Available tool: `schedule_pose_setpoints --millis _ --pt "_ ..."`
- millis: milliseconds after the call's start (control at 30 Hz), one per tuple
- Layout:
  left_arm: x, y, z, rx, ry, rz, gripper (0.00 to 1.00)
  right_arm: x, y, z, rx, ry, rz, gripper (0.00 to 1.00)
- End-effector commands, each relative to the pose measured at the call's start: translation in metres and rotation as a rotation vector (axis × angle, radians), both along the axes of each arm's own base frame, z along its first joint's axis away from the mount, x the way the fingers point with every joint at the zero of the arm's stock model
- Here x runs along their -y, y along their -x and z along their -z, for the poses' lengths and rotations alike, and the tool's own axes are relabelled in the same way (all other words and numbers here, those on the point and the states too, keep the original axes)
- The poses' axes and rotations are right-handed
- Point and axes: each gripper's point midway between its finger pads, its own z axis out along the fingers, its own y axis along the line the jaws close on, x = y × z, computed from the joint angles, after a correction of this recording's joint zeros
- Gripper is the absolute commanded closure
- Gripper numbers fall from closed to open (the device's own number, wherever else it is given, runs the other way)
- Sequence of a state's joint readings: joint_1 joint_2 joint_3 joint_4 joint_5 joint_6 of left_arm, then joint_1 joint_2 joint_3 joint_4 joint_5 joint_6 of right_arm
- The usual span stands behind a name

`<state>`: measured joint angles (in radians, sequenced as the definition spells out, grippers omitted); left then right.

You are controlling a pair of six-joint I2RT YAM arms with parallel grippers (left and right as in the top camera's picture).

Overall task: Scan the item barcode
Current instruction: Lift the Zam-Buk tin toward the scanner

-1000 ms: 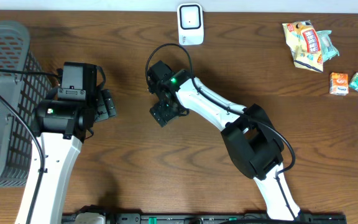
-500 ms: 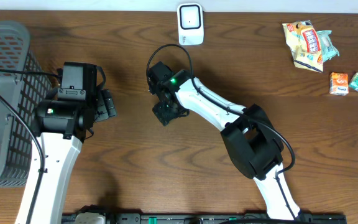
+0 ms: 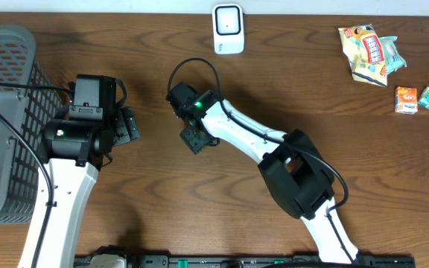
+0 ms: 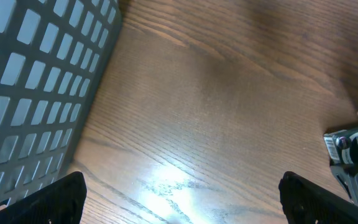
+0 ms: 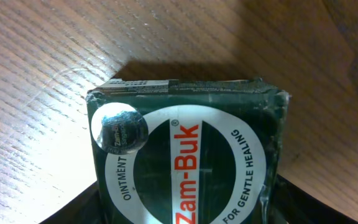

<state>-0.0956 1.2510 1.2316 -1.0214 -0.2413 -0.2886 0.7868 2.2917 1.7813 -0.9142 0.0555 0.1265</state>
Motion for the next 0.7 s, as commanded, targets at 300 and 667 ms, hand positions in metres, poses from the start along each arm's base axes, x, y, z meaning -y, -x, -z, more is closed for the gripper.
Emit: schedule_pose_setpoints --millis 300,667 --pt "0.0 -0.002 -0.004 0.009 0.001 -0.004 0.02 0.005 0.009 0.001 -0.054 -0.004 0.017 0.42" --pt "0.0 -0.002 -0.004 0.01 0.001 -0.004 0.02 -0.009 0.013 -0.081 -0.227 -0.438 -0.114 0.41"
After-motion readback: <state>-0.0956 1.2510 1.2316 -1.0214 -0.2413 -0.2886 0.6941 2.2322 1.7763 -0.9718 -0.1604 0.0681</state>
